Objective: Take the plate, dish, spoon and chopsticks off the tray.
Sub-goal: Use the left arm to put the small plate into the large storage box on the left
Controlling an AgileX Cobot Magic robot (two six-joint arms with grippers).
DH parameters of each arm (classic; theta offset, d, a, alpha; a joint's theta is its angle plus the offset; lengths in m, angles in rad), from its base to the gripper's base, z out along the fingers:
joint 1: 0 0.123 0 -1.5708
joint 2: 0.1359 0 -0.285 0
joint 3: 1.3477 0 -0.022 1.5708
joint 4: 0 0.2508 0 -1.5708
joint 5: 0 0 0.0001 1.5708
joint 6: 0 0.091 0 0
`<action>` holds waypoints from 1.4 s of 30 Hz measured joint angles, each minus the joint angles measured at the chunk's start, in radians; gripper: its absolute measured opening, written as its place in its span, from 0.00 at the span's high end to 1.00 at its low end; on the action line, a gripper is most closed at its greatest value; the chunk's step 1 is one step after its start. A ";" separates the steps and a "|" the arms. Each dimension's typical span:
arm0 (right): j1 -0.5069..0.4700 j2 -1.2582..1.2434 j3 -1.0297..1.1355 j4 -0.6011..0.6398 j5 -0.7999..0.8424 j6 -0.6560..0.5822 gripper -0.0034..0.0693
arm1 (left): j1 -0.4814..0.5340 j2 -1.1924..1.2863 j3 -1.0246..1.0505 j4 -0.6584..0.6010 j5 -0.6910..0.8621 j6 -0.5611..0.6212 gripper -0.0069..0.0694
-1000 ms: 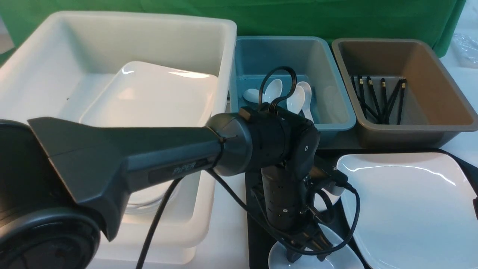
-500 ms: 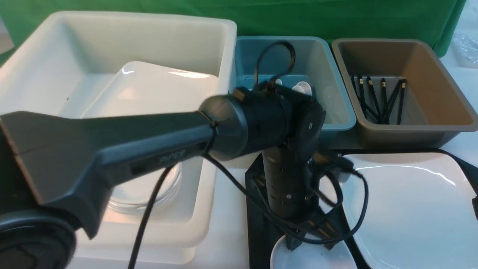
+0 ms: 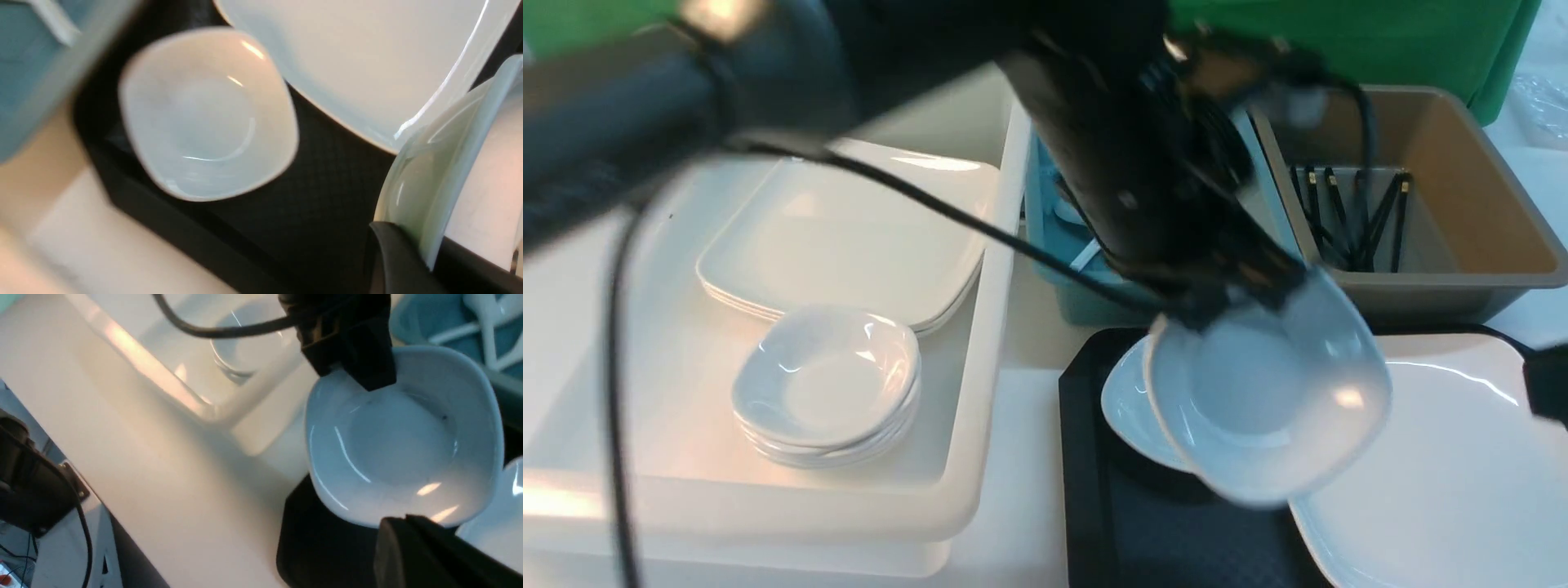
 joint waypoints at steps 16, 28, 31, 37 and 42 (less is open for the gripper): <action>0.334 0.337 -0.134 0.038 -0.084 -0.061 0.92 | 0.804 -0.351 0.538 -0.076 -0.060 0.148 0.87; 0.508 0.539 -0.262 -0.033 -0.193 -0.009 0.92 | 0.849 -0.253 0.693 -0.294 -0.300 0.465 0.87; 0.508 0.546 -0.268 -0.033 -0.240 0.007 0.91 | 0.839 -0.204 0.693 -0.308 -0.299 0.492 0.87; 0.508 0.546 -0.272 -0.033 -0.314 0.009 0.90 | 0.782 -0.162 0.697 -0.216 -0.298 0.480 0.76; 0.508 0.546 -0.272 -0.046 -0.294 0.012 0.90 | 0.760 -0.162 0.668 -0.102 -0.284 0.399 0.51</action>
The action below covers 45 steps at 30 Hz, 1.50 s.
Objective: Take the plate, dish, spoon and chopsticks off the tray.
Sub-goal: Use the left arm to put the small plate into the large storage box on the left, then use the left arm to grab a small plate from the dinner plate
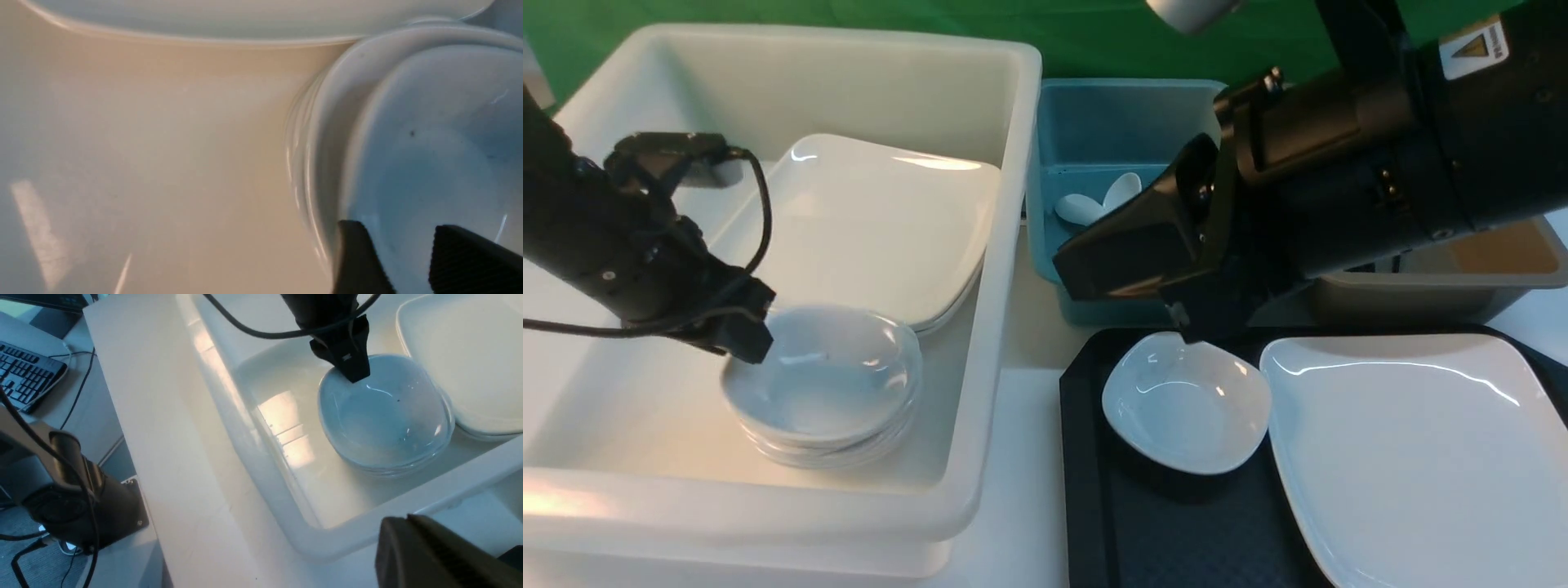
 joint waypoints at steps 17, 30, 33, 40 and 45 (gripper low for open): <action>-0.142 -0.253 0.029 -0.823 0.338 0.515 0.90 | -0.534 -0.114 -0.308 0.089 0.064 -0.222 0.86; -0.339 -0.487 0.308 -0.837 0.378 0.553 0.91 | -0.983 0.297 -0.399 0.317 -0.103 -0.237 0.81; -0.339 -0.514 0.353 -0.836 0.378 0.576 0.92 | -1.008 0.358 -0.399 0.392 -0.142 -0.237 0.69; -0.339 -0.550 0.380 -0.816 0.377 0.585 0.92 | -1.007 0.451 -0.399 0.524 -0.196 -0.279 0.34; -0.339 -0.559 0.380 -0.810 0.357 0.595 0.92 | -0.994 0.491 -0.400 0.534 -0.215 -0.291 0.24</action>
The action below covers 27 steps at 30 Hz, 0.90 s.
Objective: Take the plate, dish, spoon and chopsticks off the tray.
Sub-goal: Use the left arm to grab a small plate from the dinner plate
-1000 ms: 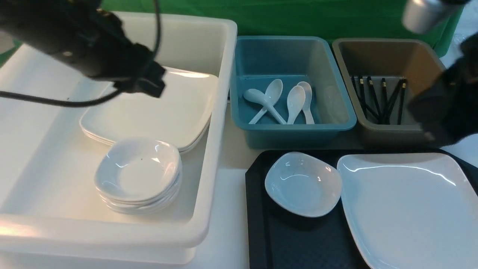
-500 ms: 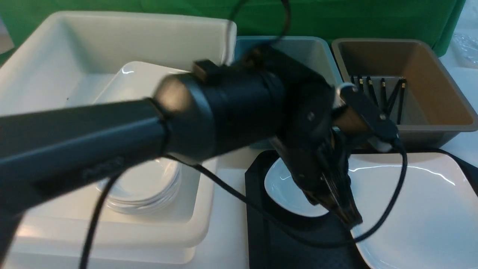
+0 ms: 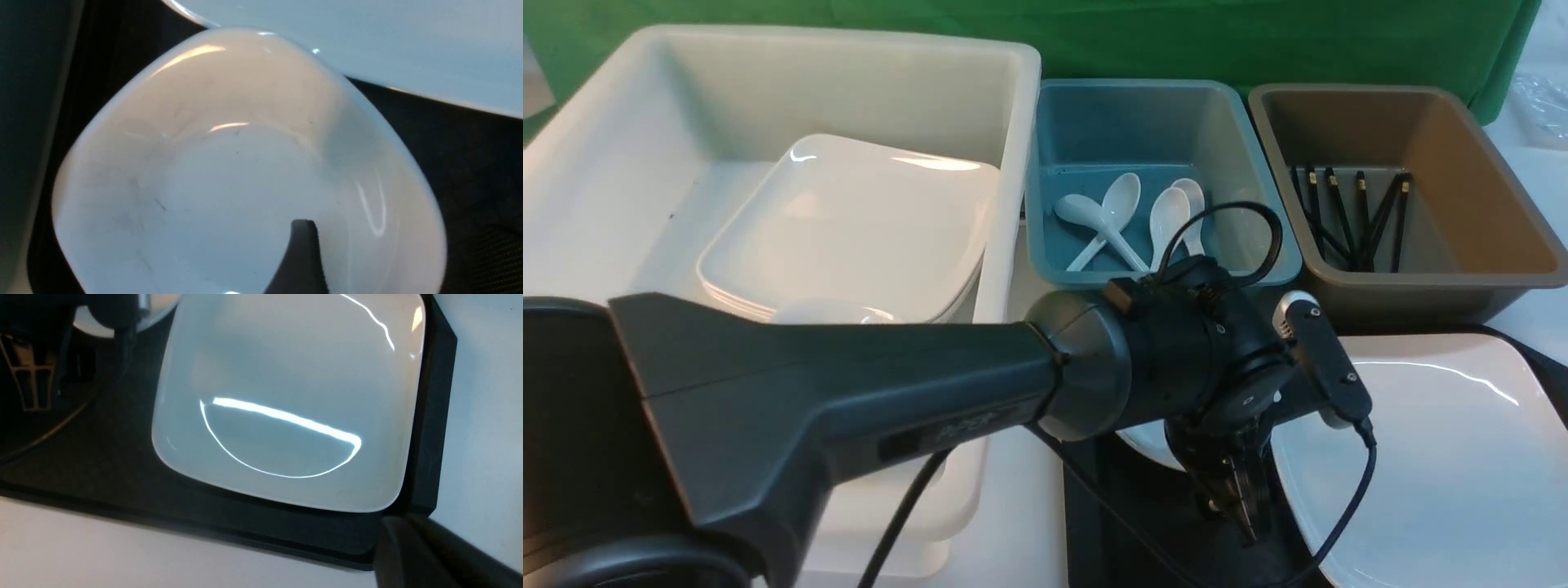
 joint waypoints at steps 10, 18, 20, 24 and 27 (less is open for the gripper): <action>0.000 0.000 0.000 0.047 -0.043 0.000 0.92 | 0.045 0.023 0.000 0.002 -0.034 -0.086 0.60; 0.000 0.000 0.000 0.050 -0.060 0.000 0.92 | 0.052 0.008 -0.059 -0.003 0.028 -0.080 0.78; 0.000 0.000 0.000 0.051 -0.073 0.000 0.92 | 0.052 0.007 -0.087 -0.012 0.086 -0.080 0.80; 0.000 0.000 0.000 0.077 -0.096 0.000 0.92 | 0.052 -0.011 -0.160 -0.034 0.180 -0.083 0.85; 0.000 0.000 0.000 0.117 -0.106 -0.003 0.92 | 0.052 -0.046 -0.226 -0.071 0.253 -0.090 0.86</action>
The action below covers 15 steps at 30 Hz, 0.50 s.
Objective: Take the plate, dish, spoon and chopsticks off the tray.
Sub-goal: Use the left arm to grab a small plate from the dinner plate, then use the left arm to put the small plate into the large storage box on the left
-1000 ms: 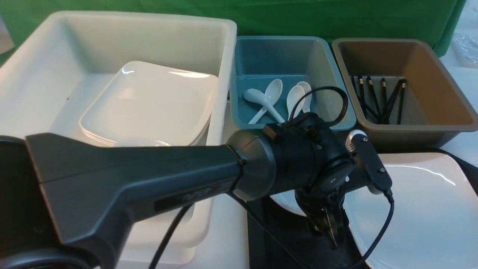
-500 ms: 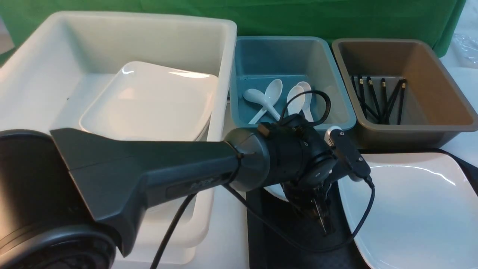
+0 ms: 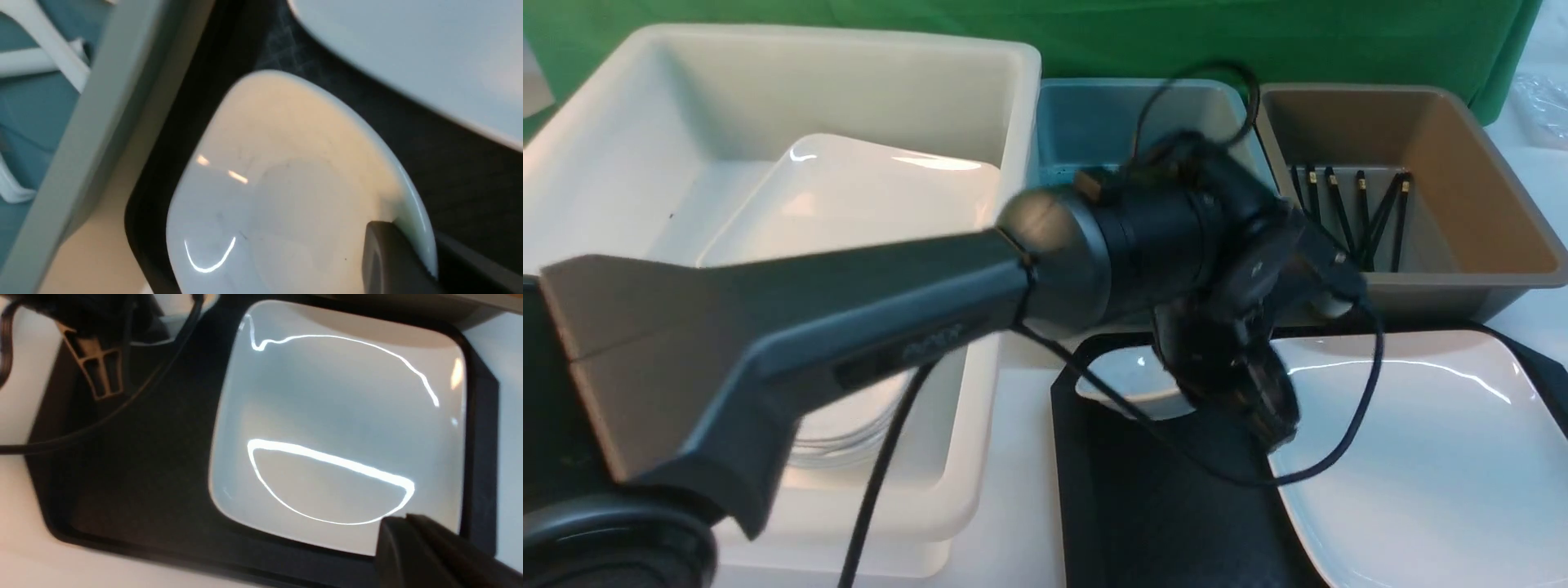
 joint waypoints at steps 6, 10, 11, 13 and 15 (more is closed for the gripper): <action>0.000 0.000 0.000 0.116 -0.019 -0.051 0.92 | 0.000 -0.128 -0.100 -0.013 0.059 0.000 0.86; 0.000 0.000 0.000 0.217 -0.078 -0.100 0.92 | 0.000 -0.218 -0.108 -0.011 0.082 0.000 0.86; 0.000 0.000 0.000 0.279 -0.113 -0.125 0.92 | 0.000 -0.255 -0.110 -0.001 0.103 0.000 0.86; 0.000 0.007 -0.003 0.366 -0.156 -0.186 0.92 | 0.000 -0.296 -0.110 0.032 0.129 0.000 0.86; 0.000 0.025 -0.017 0.485 -0.186 -0.282 0.92 | 0.002 -0.333 -0.110 0.088 0.167 -0.003 0.86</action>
